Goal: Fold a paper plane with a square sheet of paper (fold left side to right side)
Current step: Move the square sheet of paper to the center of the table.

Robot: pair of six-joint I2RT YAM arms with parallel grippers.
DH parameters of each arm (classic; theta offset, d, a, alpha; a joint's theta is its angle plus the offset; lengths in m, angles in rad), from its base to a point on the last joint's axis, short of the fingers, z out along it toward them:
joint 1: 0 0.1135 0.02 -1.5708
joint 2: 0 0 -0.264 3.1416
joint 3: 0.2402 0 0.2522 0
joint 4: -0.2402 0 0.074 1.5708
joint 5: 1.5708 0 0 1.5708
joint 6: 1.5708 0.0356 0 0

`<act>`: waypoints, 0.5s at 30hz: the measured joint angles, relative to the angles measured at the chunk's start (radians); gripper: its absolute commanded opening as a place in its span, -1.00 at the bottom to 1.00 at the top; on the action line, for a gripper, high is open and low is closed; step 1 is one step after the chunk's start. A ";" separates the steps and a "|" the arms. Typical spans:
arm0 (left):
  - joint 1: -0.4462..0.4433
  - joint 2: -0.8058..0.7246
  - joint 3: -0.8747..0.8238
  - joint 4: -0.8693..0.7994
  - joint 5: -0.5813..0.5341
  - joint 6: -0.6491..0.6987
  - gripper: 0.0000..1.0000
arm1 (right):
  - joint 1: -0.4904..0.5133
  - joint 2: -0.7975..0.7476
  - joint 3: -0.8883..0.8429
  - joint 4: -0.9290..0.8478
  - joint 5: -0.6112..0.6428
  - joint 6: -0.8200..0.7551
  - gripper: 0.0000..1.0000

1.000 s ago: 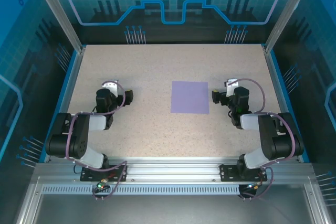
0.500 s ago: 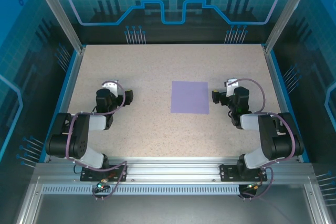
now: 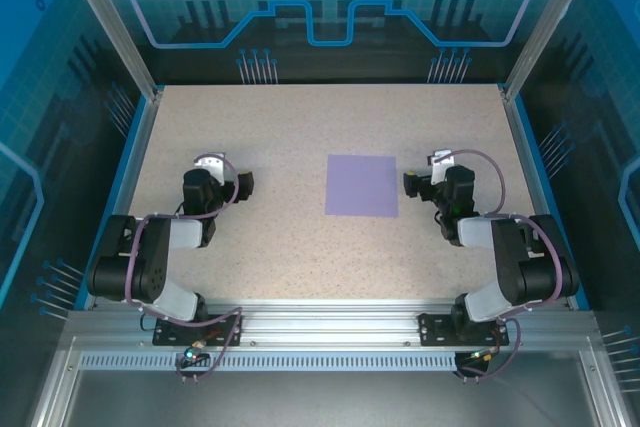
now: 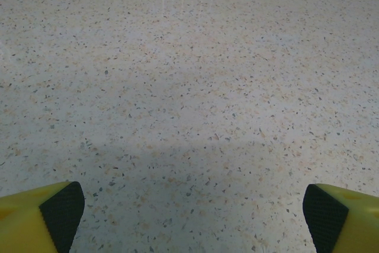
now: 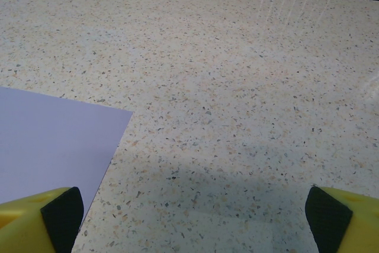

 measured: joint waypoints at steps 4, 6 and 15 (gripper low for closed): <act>0.000 -0.026 0.061 -0.130 0.000 -0.001 0.97 | 0.000 0.000 0.000 0.000 0.000 0.000 1.00; 0.000 -0.043 0.106 -0.181 0.000 -0.001 0.97 | 0.000 0.000 0.000 0.000 0.000 0.000 1.00; 0.000 -0.049 0.127 -0.195 0.000 0.000 0.97 | 0.000 0.000 0.000 0.000 0.000 0.000 1.00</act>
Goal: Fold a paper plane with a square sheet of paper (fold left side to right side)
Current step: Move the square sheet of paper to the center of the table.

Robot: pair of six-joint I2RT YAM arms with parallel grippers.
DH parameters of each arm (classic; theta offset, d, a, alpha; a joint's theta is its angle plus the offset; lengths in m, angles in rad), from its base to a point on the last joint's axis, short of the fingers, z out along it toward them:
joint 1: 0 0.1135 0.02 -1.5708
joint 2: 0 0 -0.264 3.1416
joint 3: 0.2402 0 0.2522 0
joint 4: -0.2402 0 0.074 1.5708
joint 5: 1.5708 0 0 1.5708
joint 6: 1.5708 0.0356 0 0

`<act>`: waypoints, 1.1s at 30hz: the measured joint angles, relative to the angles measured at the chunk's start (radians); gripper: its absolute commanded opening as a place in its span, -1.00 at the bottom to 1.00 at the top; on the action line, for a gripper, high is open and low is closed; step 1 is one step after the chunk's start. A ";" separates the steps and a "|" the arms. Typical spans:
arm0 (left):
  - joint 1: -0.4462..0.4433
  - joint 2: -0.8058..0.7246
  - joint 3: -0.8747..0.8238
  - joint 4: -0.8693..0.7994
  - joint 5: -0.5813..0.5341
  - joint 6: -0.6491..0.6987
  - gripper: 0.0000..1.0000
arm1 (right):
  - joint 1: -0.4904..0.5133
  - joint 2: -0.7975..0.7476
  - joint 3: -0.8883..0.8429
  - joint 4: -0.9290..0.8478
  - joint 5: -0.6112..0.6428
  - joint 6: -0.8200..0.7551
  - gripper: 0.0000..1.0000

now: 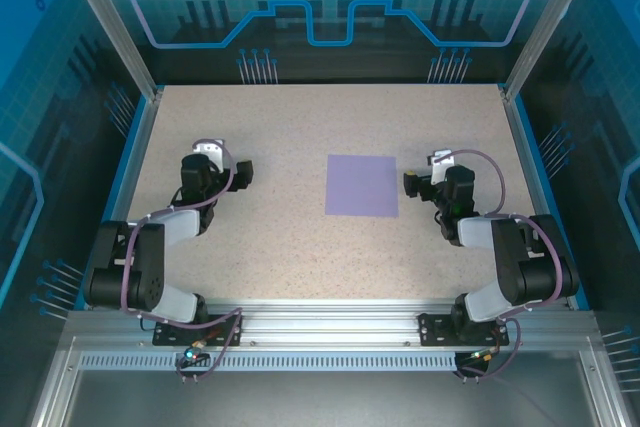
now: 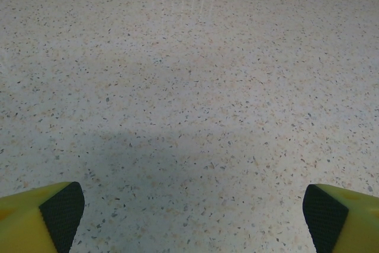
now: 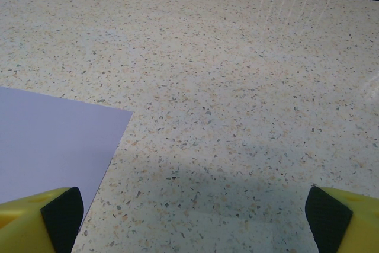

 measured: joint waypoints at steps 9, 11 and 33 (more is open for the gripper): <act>0.000 0.012 -0.013 0.007 0.000 0.000 0.97 | 0.000 0.000 0.000 0.000 0.000 0.000 1.00; 0.000 0.012 -0.013 0.008 0.000 0.000 0.97 | 0.000 0.000 0.000 0.000 0.000 0.000 1.00; 0.000 -0.325 0.069 -0.317 0.043 -0.207 0.97 | 0.002 -0.120 0.277 -0.457 -0.016 0.040 0.99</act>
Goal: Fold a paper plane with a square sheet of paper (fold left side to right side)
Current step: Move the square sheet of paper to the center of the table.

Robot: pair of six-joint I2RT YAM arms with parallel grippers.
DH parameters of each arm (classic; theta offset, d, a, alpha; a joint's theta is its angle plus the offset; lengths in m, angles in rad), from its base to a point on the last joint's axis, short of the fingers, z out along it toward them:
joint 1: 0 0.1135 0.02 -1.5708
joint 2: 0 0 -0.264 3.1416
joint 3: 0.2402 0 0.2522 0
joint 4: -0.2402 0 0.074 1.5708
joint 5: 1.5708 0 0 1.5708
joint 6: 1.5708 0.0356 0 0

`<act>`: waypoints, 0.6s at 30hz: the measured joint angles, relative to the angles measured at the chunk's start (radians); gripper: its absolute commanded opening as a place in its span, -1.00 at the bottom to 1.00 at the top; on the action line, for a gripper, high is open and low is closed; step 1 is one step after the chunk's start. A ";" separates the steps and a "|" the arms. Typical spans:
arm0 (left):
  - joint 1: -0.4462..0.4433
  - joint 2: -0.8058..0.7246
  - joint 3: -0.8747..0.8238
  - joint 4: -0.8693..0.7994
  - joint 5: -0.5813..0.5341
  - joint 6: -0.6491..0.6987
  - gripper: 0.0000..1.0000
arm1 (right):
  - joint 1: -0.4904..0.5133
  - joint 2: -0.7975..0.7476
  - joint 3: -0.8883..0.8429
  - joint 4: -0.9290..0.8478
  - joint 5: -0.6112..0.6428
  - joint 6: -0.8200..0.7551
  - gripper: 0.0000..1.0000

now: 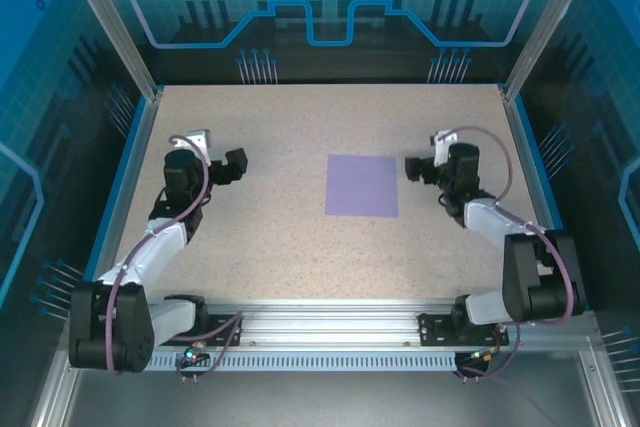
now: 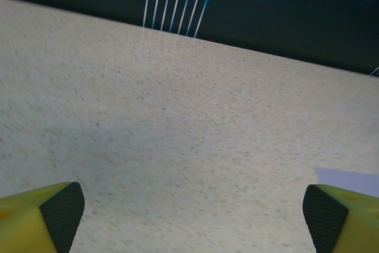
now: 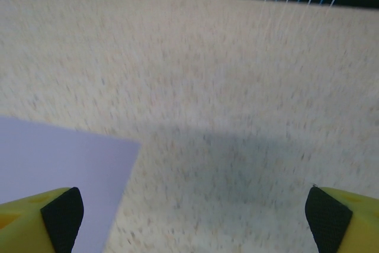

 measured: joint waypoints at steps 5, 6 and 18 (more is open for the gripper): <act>-0.002 0.006 0.064 -0.152 0.095 -0.180 0.97 | 0.123 0.003 0.266 -0.257 0.030 0.090 1.00; -0.005 0.015 0.077 -0.183 0.125 -0.207 0.97 | 0.170 0.029 0.307 -0.300 0.045 0.114 1.00; -0.077 -0.018 0.095 -0.398 0.282 -0.336 0.97 | 0.412 0.513 0.513 -0.567 0.135 0.341 0.99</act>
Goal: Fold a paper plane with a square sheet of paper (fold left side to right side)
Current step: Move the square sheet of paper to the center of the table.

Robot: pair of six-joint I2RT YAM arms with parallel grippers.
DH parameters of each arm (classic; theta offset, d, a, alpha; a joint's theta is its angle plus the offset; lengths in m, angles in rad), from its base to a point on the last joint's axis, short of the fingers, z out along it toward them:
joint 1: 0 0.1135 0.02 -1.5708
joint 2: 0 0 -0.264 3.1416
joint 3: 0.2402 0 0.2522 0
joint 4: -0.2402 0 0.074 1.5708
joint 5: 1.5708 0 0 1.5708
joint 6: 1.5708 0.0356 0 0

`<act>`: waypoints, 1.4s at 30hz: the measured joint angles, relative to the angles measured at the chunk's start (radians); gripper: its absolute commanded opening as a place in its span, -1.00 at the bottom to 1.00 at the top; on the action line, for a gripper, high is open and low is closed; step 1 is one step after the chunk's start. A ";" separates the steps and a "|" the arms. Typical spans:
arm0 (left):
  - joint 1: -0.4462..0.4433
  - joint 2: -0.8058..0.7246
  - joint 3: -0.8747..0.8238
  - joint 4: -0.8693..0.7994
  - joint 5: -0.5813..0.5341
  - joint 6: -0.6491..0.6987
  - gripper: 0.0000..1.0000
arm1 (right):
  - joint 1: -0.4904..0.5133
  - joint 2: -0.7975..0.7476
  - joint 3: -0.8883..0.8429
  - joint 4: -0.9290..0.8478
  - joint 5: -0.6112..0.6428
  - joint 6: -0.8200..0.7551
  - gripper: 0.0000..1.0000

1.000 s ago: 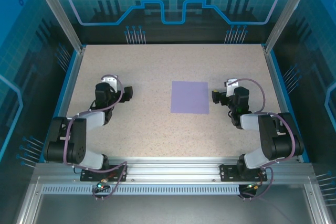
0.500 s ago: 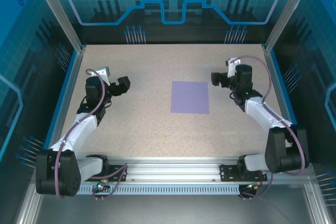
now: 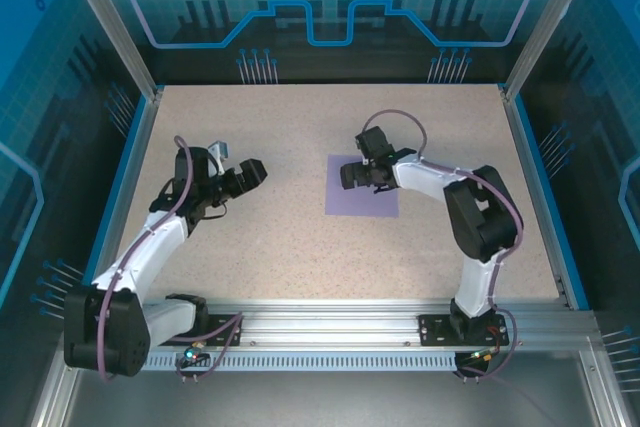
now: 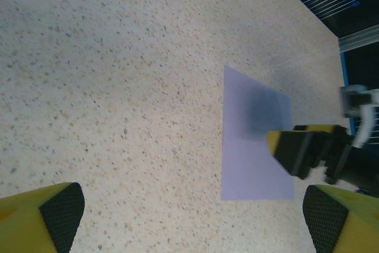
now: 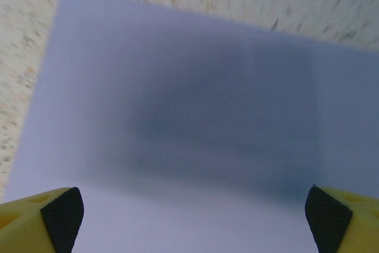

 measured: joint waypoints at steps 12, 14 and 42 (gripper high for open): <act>-0.003 -0.098 -0.032 -0.063 0.013 -0.007 0.97 | 0.052 0.075 0.055 -0.054 0.040 0.111 0.99; -0.003 -0.101 -0.032 -0.069 0.012 -0.007 0.97 | 0.064 0.079 0.053 -0.061 0.043 0.124 1.00; -0.003 -0.114 -0.032 -0.104 -0.003 -0.004 0.97 | 0.380 -0.054 -0.140 -0.074 0.148 0.364 1.00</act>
